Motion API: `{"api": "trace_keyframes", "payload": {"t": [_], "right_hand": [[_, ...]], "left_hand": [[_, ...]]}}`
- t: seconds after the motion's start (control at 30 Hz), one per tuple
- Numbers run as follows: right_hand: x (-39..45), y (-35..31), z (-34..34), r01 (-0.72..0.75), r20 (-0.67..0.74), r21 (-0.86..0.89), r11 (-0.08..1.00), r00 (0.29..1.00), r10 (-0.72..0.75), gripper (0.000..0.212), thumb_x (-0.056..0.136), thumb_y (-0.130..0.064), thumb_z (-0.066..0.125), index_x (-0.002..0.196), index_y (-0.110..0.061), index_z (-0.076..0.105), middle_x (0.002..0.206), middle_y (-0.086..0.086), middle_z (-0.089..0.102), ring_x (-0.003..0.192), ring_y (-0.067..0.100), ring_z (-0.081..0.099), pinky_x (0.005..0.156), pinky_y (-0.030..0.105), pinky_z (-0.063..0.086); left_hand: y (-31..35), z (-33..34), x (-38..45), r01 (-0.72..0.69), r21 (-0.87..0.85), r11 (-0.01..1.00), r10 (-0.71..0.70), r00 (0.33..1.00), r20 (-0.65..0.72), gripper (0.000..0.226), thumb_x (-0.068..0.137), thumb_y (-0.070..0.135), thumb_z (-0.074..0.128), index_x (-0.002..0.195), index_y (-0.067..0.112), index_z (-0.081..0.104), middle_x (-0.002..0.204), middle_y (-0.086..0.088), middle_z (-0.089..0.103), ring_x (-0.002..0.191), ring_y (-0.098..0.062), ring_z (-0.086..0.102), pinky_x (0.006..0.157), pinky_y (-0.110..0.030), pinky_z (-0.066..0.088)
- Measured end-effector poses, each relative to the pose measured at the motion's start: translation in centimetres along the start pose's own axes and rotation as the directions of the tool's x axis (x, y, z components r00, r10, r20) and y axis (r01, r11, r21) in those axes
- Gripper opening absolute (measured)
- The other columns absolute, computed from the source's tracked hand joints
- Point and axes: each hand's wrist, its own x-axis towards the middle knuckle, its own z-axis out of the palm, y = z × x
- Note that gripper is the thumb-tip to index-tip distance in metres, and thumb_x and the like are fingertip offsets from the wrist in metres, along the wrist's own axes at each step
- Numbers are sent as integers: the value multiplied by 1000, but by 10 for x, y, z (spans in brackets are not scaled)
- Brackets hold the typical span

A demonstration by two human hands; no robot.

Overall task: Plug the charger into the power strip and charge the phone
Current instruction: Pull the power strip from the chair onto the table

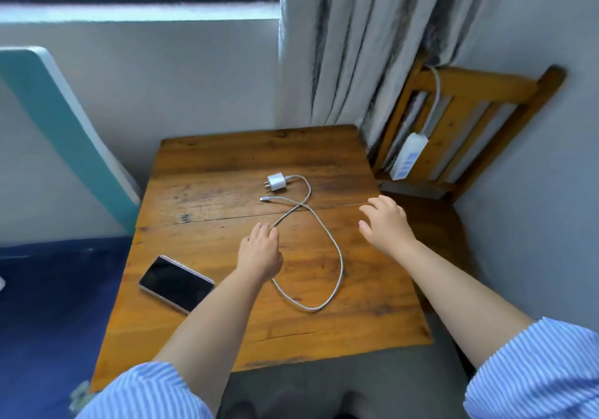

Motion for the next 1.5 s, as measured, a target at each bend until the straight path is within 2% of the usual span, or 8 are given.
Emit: {"api": "trace_keyframes", "payload": {"t": [0.2,0.47,0.63,0.87,1.0,1.1,1.3,1.5], "right_hand": [[27,63,-16,42,51,5,999,998,-42,35,92,-22,44,125,-9,48,139,11,44,134,27,28,111,43,26],[83,67,-3,106,133,37,994,985,-110,35,92,-23,43,124,-11,48,136,8,47,132,23,32,111,40,29],[129,58,4,123,228,37,992,965,-129,34,92,-22,43,124,-10,48,134,8,49,129,23,34,109,39,30],[182,41,22,147,246,94,985,955,-166,31,92,-21,46,119,-9,53,128,8,55,126,23,39,106,38,36],[217,38,36,190,312,71,979,928,-203,31,92,-21,45,119,-10,53,128,8,55,126,22,40,106,38,36],[242,32,45,252,320,58,966,912,-257,30,91,-20,46,118,-9,55,127,9,58,123,23,44,104,36,38],[285,7,66,424,368,66,903,831,-417,31,90,-19,48,119,-9,54,126,10,58,121,24,46,102,35,40],[308,-31,91,542,409,151,826,727,-552,41,85,-25,58,124,-13,49,128,10,54,119,25,45,100,38,42]], "left_hand": [[55,-1,28,67,-61,996,-69,997,-29,35,87,23,46,120,10,42,133,-9,44,127,-25,35,99,-39,39],[53,0,71,226,-114,967,-218,973,78,34,90,23,40,122,12,43,127,-9,50,120,-27,42,92,-38,44],[38,2,109,293,-161,942,-271,951,145,35,91,25,41,124,14,41,130,-9,49,119,-28,44,93,-39,45],[30,18,149,330,-237,914,-283,936,209,35,91,24,42,125,13,40,131,-10,48,119,-28,46,94,-39,45],[28,43,172,339,-266,902,-302,938,172,48,93,29,39,139,23,27,138,-9,43,126,-26,40,103,-37,37],[33,57,184,351,-283,893,-320,935,151,45,93,37,37,137,29,30,138,-9,42,129,-26,35,107,-39,30],[41,71,203,487,-372,790,-508,860,47,32,92,32,40,116,17,55,121,-10,53,115,-26,43,97,-37,36],[35,79,183,644,-480,595,-718,694,41,25,91,23,44,106,12,61,108,-10,60,106,-26,50,88,-35,40]]}}
